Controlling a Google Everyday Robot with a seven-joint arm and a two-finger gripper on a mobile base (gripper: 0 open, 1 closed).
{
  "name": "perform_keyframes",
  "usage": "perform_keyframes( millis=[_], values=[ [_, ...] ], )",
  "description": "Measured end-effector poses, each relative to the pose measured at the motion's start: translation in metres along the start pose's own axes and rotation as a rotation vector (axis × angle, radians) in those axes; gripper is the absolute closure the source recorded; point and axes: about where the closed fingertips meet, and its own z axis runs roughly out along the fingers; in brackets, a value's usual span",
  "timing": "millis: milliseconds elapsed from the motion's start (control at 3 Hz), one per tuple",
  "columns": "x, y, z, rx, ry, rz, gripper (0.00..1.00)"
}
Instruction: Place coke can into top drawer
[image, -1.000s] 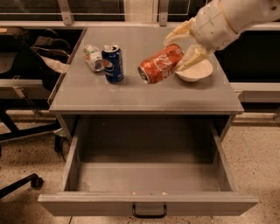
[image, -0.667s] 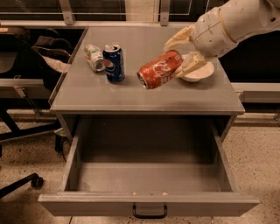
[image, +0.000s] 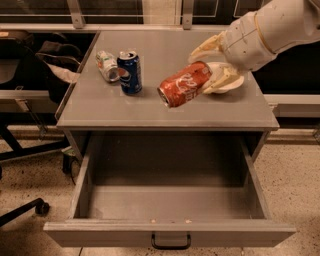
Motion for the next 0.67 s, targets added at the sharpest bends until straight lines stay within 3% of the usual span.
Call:
perform_keyframes(
  millis=[667],
  values=[
    [-0.015, 0.047, -0.008, 0.052, 0.055, 0.037, 1.00]
  ],
)
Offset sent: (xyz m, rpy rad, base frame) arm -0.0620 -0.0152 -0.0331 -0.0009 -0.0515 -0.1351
